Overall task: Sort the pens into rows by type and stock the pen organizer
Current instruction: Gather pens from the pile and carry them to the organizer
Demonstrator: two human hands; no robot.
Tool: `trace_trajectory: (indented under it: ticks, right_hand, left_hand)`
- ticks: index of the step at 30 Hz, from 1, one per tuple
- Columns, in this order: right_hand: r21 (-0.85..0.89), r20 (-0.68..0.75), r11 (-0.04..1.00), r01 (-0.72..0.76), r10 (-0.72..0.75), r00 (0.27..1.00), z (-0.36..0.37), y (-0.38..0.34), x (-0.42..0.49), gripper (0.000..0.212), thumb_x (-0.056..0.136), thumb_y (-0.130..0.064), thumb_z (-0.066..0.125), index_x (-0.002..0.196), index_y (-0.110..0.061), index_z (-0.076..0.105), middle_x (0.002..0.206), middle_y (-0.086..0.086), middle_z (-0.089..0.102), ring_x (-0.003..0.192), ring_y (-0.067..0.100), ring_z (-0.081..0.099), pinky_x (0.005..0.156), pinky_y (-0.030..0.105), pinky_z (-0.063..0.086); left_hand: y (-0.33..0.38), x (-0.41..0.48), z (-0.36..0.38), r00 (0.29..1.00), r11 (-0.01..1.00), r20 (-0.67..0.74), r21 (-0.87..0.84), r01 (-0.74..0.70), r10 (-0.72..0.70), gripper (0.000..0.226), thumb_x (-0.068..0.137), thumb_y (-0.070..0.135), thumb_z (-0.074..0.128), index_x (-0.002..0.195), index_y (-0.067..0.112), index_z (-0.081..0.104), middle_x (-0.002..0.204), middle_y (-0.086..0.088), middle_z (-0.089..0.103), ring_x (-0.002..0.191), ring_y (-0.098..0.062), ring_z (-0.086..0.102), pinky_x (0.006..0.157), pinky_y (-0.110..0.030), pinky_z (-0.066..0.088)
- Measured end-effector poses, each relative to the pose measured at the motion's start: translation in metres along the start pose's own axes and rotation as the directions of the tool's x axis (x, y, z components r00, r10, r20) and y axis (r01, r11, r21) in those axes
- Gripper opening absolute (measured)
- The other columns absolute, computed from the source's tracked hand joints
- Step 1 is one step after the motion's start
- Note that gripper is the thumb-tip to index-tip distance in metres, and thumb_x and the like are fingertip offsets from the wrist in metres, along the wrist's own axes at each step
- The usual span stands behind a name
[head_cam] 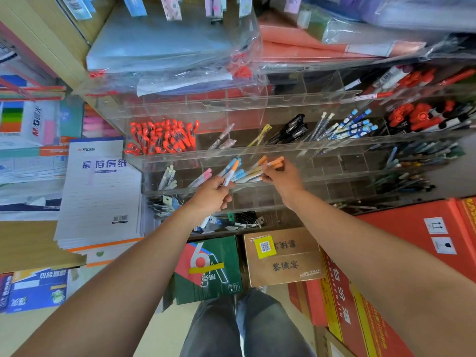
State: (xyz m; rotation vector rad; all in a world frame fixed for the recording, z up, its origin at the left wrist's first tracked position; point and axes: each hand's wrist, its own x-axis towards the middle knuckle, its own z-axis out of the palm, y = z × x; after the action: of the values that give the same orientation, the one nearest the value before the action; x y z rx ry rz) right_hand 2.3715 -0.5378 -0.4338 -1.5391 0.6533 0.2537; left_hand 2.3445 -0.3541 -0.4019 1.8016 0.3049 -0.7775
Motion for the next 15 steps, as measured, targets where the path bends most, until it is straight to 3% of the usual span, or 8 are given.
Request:
trace_trajectory:
  ticks: [5,8,9,11,13,15]
  right_hand:
    - [0.051,-0.042,0.999,0.014,-0.011,0.999,-0.008,-0.007,-0.004,0.024,0.09,-0.001,0.062,0.109,-0.007,0.049,0.104,0.012,0.056,0.076,0.015,0.062,0.068,0.019,0.056]
    - [0.024,-0.132,0.997,0.067,-0.064,0.989,-0.015,-0.012,-0.011,0.021,0.09,-0.01,0.064,0.106,-0.009,0.05,0.093,0.008,0.053,0.068,0.015,0.057,0.061,0.021,0.051]
    - [0.019,-0.089,0.996,0.087,-0.085,0.992,-0.018,-0.014,-0.015,0.02,0.09,-0.015,0.065,0.105,-0.008,0.052,0.085,0.005,0.054,0.064,0.014,0.054,0.056,0.022,0.047]
    - [0.03,0.132,0.996,0.083,-0.086,0.988,-0.022,-0.016,-0.026,0.017,0.091,-0.02,0.063,0.101,-0.007,0.06,0.072,0.002,0.056,0.055,0.01,0.05,0.051,0.022,0.042]
    - [0.03,0.33,0.998,0.05,-0.057,0.942,-0.023,-0.017,-0.034,0.007,0.092,-0.016,0.062,0.096,-0.011,0.064,0.067,0.001,0.057,0.052,0.008,0.048,0.048,0.019,0.04]
    - [0.041,0.358,0.997,0.063,-0.073,0.931,-0.025,-0.017,-0.035,0.003,0.092,-0.01,0.061,0.093,-0.01,0.064,0.067,0.003,0.058,0.052,0.008,0.05,0.048,0.018,0.042]
  left_hand:
    - [0.004,0.0,0.004,0.997,0.996,0.046,0.059,-0.065,0.062,0.024,0.102,0.011,0.038,0.118,0.016,0.055,0.072,-0.001,0.051,0.059,-0.012,0.046,0.055,-0.022,0.04]
    - [0.006,0.002,0.009,0.993,0.99,0.061,0.1,-0.103,0.097,0.026,0.101,0.012,0.041,0.124,0.014,0.053,0.072,-0.001,0.051,0.058,-0.011,0.046,0.051,-0.017,0.039]
    - [0.007,0.003,0.012,0.991,0.986,0.072,0.116,-0.118,0.11,0.026,0.101,0.012,0.042,0.125,0.014,0.053,0.073,-0.001,0.052,0.057,-0.011,0.046,0.05,-0.015,0.038]
    - [0.01,0.005,0.018,0.986,0.977,0.101,0.154,-0.149,0.134,0.026,0.1,0.012,0.044,0.124,0.014,0.054,0.072,-0.001,0.052,0.057,-0.011,0.046,0.053,-0.016,0.04]
    - [0.013,0.007,0.026,0.979,0.968,0.137,0.179,-0.175,0.152,0.027,0.099,0.013,0.046,0.125,0.012,0.055,0.071,0.0,0.054,0.059,-0.011,0.048,0.059,-0.02,0.042]
    - [0.014,0.01,0.031,0.977,0.961,0.147,0.208,-0.184,0.155,0.027,0.099,0.015,0.048,0.125,0.01,0.055,0.074,0.001,0.057,0.063,-0.014,0.053,0.065,-0.025,0.047]
